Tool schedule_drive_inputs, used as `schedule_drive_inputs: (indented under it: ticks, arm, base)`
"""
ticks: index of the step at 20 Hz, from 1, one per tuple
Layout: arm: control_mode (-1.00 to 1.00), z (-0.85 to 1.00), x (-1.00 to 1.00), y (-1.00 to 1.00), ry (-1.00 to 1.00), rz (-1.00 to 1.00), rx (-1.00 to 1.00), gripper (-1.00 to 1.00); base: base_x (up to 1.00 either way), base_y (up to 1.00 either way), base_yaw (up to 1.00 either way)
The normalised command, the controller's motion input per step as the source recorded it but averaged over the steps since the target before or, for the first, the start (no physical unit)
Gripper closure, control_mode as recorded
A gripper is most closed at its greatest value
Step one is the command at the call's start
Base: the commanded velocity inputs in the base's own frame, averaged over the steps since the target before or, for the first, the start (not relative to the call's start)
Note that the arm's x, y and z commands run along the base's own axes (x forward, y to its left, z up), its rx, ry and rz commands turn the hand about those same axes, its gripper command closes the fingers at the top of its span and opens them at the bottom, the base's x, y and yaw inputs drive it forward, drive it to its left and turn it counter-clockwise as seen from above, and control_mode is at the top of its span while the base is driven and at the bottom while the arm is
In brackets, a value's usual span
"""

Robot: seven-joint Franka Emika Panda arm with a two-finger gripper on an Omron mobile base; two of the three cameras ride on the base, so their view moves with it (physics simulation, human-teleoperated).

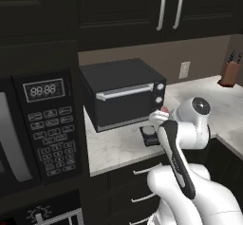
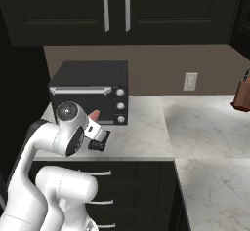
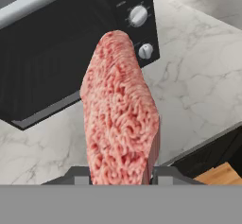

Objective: Take the steak from the fridge and place it on the digital scale on the counter by the fridge. Wait a few seconds for a reading, then move it to the plate on the dining counter.

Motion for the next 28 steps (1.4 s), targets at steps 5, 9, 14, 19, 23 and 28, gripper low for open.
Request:
schedule_drive_inputs:
  ticks: [5, 9, 14, 19, 23, 28]
  arm:
    - [-1.00, 0.82, -0.94, 0.00, 0.13, 0.00, 0.07, 1.00]
    - [-1.00, 0.49, -0.64, -0.01, 0.16, 0.00, 0.01, 1.00]
    - [-1.00, 0.06, -0.26, 0.00, 0.11, 0.00, -0.01, 1.00]
    - [1.00, 0.00, -0.15, 0.03, 0.00, 0.00, -0.03, 1.00]
    - [1.00, 0.00, 0.00, 0.00, 0.00, 0.00, 0.00, 1.00]
    - [1.00, 0.00, 0.00, 0.00, 0.00, 0.00, 0.00, 1.00]
  base:
    - [0.00, 0.00, 0.00]
    - [0.00, 0.00, 0.00]
    - [0.00, 0.00, 0.00]
    - [-0.53, 0.15, 0.00]
    - [-1.00, 0.22, -0.01]
    - [-1.00, 0.08, 0.00]
